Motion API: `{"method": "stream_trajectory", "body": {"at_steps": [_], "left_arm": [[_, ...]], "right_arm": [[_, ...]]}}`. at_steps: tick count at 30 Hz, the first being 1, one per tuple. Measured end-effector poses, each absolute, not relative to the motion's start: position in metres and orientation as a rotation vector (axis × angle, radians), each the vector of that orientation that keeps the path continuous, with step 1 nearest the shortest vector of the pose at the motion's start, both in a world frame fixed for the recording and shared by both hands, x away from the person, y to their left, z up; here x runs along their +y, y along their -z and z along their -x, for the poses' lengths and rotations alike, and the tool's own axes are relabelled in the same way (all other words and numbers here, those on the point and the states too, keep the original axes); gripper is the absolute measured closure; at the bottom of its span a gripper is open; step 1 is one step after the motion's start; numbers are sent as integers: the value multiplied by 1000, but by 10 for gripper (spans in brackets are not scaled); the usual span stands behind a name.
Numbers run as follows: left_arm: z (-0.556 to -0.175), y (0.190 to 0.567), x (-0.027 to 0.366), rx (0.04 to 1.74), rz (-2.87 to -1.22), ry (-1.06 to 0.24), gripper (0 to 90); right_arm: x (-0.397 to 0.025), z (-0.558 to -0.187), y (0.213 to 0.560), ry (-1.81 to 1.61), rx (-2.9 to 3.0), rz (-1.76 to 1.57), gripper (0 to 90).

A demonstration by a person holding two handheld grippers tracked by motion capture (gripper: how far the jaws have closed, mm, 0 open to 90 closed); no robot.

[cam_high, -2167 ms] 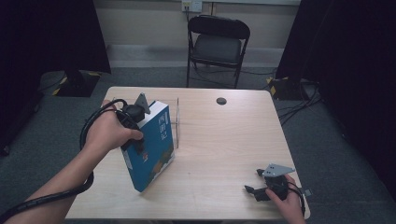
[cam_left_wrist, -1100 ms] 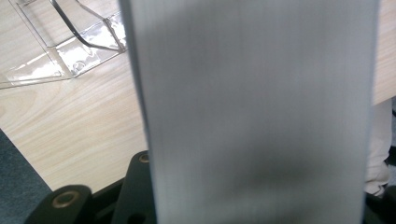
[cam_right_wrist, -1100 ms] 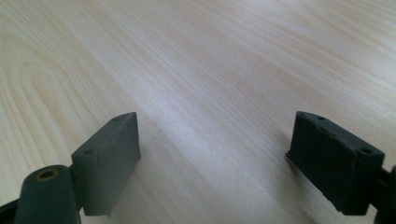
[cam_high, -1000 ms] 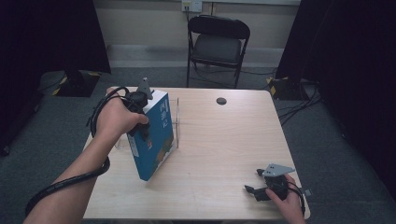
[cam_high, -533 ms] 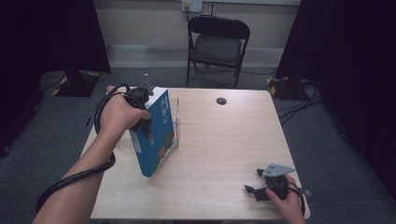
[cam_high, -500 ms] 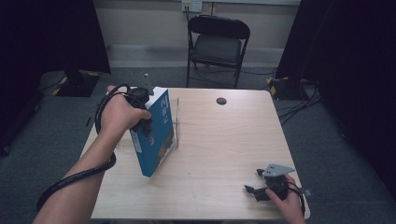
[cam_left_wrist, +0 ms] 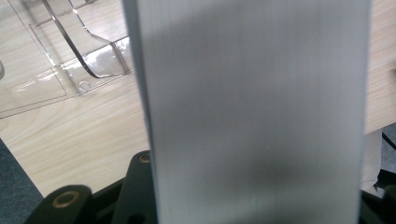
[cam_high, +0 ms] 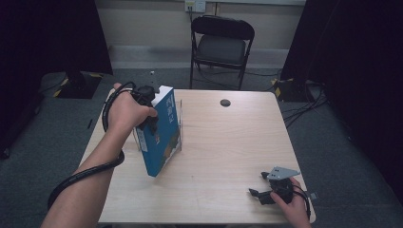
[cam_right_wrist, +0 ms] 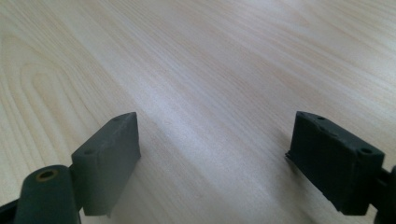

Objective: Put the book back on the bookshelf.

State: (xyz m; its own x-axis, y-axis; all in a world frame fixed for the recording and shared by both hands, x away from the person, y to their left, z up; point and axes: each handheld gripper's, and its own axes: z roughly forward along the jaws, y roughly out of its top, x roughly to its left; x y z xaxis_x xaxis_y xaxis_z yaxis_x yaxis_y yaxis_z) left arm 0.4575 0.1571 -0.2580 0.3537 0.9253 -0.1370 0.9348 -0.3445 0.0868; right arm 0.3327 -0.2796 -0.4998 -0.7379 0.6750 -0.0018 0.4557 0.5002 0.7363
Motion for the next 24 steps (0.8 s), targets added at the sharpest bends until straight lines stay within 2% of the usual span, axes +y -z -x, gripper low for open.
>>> {"method": "stream_trajectory", "body": {"at_steps": [24], "left_arm": [[-475,263,158,1756,-2379,78,620]], "right_arm": [[-280,-333,500,-1075,2457,-956,152]]}}
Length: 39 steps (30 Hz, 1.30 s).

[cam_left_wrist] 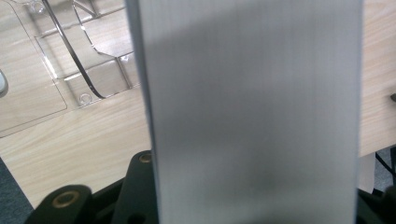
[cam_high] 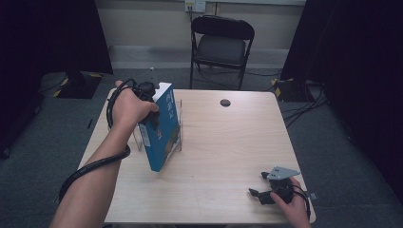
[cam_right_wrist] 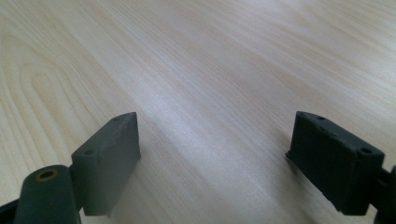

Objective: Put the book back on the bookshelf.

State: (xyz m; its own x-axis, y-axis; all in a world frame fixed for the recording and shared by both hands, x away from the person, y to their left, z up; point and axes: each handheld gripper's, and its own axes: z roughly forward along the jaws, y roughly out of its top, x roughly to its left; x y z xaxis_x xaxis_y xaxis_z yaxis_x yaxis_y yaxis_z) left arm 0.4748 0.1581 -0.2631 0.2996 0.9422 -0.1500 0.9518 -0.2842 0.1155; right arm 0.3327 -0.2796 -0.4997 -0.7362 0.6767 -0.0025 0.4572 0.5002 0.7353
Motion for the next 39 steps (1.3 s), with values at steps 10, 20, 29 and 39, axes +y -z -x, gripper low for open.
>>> {"method": "stream_trajectory", "body": {"at_steps": [10,20,29,39], "left_arm": [[-482,268,156,1765,-2382,89,620],[-487,267,157,1754,-2369,90,620],[-493,271,155,1773,-2373,87,620],[-499,270,154,1764,-2347,76,619]], "right_arm": [[-280,-333,500,-1074,2457,-955,152],[-280,-333,500,-1075,2457,-957,152],[-280,-333,500,-1075,2457,-957,152],[-280,-333,500,-1075,2457,-956,152]]}}
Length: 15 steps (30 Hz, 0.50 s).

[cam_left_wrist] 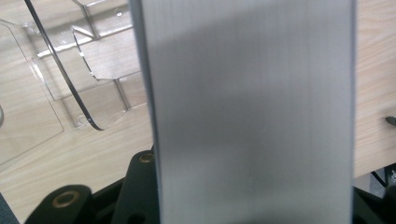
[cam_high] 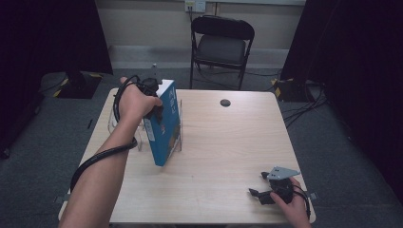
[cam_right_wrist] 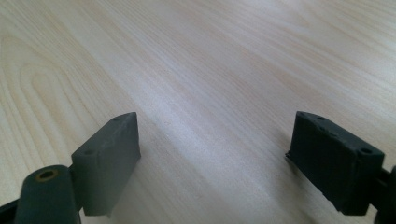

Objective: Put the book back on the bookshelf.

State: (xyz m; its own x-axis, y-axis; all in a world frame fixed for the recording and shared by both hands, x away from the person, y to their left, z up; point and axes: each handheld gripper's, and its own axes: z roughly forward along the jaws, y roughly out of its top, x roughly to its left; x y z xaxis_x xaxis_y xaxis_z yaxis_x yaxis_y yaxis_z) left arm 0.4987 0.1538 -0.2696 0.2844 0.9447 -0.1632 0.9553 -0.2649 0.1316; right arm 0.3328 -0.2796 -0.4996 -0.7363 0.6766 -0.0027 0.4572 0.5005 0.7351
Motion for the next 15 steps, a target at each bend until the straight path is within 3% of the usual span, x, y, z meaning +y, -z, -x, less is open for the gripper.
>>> {"method": "stream_trajectory", "body": {"at_steps": [15], "left_arm": [[-505,274,155,1797,-2296,59,619]], "right_arm": [[-280,-333,500,-1076,2459,-958,152]]}}
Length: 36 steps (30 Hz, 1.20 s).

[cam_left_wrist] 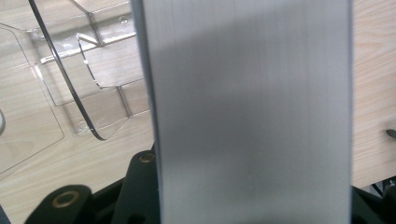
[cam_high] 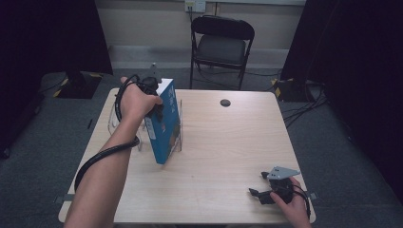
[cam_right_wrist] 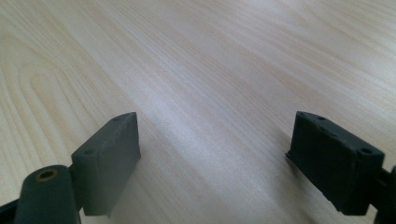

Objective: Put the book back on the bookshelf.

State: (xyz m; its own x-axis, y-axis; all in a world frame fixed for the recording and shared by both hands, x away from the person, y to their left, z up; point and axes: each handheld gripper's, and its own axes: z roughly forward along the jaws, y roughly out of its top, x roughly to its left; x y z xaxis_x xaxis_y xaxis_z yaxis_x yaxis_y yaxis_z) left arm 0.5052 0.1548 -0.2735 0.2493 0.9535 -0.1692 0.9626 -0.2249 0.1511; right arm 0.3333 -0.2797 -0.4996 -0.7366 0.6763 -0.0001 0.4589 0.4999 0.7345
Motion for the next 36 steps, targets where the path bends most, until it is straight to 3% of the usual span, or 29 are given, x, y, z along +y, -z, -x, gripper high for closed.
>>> {"method": "stream_trajectory", "body": {"at_steps": [28,36], "left_arm": [[-478,286,151,1741,-2340,-44,608],[-471,289,161,1748,-2298,18,584]], "right_arm": [[-279,-334,500,-1078,2455,-959,150],[-279,-334,500,-1077,2455,-958,150]]}}
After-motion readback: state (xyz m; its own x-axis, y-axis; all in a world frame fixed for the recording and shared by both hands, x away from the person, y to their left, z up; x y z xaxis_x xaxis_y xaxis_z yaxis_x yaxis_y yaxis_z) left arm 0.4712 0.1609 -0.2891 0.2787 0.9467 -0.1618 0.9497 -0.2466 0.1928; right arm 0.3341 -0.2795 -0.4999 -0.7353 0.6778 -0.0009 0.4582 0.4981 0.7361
